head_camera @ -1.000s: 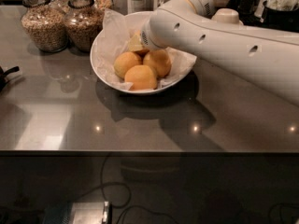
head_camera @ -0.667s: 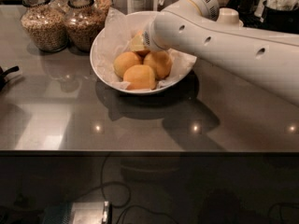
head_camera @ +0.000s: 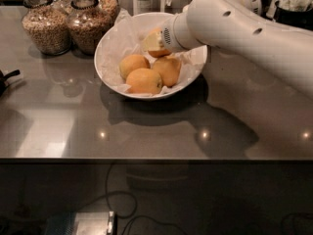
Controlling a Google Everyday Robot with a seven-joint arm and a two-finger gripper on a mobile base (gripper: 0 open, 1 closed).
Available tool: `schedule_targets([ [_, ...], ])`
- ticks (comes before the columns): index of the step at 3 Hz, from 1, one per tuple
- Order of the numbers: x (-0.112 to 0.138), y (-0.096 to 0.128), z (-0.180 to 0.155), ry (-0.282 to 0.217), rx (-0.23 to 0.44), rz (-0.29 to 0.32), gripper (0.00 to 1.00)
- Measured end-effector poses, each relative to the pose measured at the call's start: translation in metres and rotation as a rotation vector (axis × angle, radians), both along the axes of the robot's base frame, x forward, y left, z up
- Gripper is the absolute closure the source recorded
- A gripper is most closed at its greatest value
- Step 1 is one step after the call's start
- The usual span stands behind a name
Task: Pick orange from white bowl
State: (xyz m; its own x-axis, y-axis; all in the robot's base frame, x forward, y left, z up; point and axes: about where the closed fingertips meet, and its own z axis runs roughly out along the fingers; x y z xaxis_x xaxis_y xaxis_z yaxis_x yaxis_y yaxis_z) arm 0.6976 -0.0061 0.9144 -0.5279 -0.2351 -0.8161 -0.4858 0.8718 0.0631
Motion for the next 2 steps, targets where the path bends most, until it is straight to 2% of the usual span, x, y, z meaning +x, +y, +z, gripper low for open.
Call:
schedule_targets([
  [1, -0.025, -0.001, 0.021, 0.057, 0.071, 0.097, 1.0],
  [2, -0.07, 0.016, 0.058, 0.046, 0.076, 0.261, 1.0],
])
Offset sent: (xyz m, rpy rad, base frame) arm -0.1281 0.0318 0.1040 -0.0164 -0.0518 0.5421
